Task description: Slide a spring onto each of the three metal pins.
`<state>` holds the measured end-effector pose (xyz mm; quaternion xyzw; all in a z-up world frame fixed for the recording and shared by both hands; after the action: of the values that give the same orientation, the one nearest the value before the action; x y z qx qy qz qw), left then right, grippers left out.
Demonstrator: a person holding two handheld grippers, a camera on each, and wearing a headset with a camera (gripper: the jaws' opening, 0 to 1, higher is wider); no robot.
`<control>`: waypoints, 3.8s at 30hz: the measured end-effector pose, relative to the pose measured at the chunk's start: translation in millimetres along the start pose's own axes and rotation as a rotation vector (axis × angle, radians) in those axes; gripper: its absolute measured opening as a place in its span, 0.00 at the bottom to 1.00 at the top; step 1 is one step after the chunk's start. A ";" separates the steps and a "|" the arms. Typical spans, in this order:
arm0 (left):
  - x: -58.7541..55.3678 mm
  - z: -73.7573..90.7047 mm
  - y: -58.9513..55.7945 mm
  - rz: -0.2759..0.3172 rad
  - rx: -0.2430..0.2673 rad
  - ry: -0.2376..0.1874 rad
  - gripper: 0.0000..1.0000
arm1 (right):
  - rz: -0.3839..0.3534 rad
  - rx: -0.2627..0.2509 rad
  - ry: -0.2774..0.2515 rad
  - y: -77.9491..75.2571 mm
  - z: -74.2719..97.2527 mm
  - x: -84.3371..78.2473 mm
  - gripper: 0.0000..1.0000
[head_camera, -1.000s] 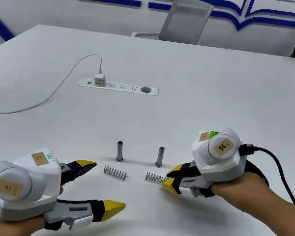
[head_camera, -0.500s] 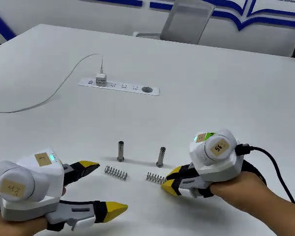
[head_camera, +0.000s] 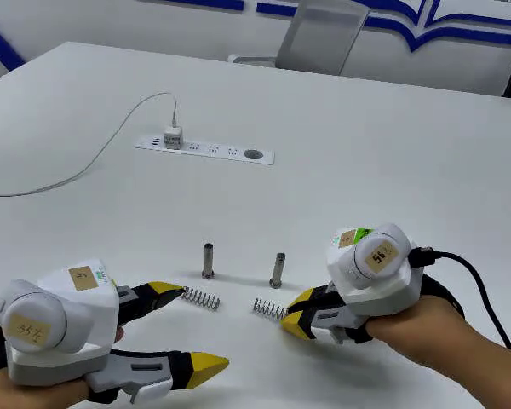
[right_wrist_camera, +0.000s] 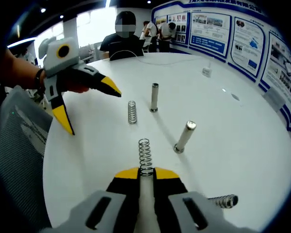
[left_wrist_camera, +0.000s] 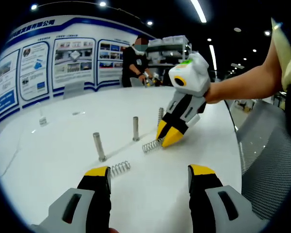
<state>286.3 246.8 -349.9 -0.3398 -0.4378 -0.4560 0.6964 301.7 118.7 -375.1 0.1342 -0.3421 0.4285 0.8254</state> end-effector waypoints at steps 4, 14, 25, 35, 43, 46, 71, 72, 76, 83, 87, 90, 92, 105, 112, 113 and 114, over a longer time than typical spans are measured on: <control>0.7 -3.6 -4.9 -0.016 -0.023 0.006 0.62 | 0.009 0.022 0.004 7.6 7.0 1.8 0.11; 0.3 -10.4 -17.0 -0.077 -0.074 0.032 0.55 | 0.077 0.092 0.030 28.8 20.0 9.0 0.11; 0.3 -13.5 -27.8 -0.131 -0.115 0.047 0.46 | 0.140 0.169 0.056 48.6 21.5 17.7 0.11; -0.3 -16.4 -37.9 -0.189 -0.156 0.058 0.33 | 0.172 0.221 0.078 58.6 23.9 18.7 0.11; -5.3 -19.1 -49.2 -0.242 -0.195 0.078 0.24 | 0.196 0.254 0.102 67.0 24.2 17.3 0.11; -7.3 -19.6 -51.3 -0.258 -0.202 0.086 0.21 | 0.201 0.260 0.109 68.9 24.6 16.8 0.11; -6.4 -19.6 -48.0 -0.261 -0.187 0.078 0.11 | 0.241 0.252 0.037 76.6 36.7 49.4 0.11; -6.2 -19.7 -48.0 -0.261 -0.187 0.077 0.11 | 0.241 0.252 0.032 76.9 36.8 50.6 0.12; -5.1 -20.3 -47.7 -0.257 -0.185 0.074 0.11 | 0.240 0.252 0.007 78.1 36.6 56.5 0.12; -1.2 -20.9 -47.0 -0.243 -0.181 0.062 0.11 | 0.240 0.249 -0.033 79.6 36.6 65.4 0.12; 0.7 -21.7 -47.3 -0.235 -0.180 0.054 0.11 | 0.239 0.247 -0.046 80.3 36.6 68.4 0.12; 1.8 -22.1 -47.6 -0.233 -0.180 0.052 0.11 | 0.241 0.246 -0.054 81.2 36.5 70.1 0.12; 2.8 -22.3 -48.0 -0.230 -0.180 0.049 0.11 | 0.240 0.245 -0.062 82.0 36.4 71.8 0.12; 4.8 -24.6 -48.6 -0.188 -0.189 0.031 0.11 | 0.238 0.245 -0.073 84.3 34.3 73.1 0.13; 4.7 -24.4 -49.6 -0.165 -0.193 0.026 0.10 | 0.229 0.242 -0.077 83.7 35.0 72.1 0.15; 4.5 -24.3 -49.6 -0.159 -0.194 0.026 0.10 | 0.229 0.240 -0.079 83.8 35.3 71.8 0.15; 4.4 -24.2 -49.7 -0.157 -0.194 0.025 0.10 | 0.227 0.241 -0.079 84.1 35.7 71.5 0.15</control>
<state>248.1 206.6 -351.5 -0.3642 -0.4082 -0.5536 0.6279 246.9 194.5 -306.5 0.2097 -0.3333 0.5515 0.7354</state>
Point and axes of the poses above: the centre of the closed fingertips' face, and the gripper's own axes: z roughly backward along the fingers, y roughly to its left, x roughly out of its top, the point moved 3 cm from there along z, roughly backward along the fingers, and after that the axes turned 4 degrees about -x, right-handed, at the moved point
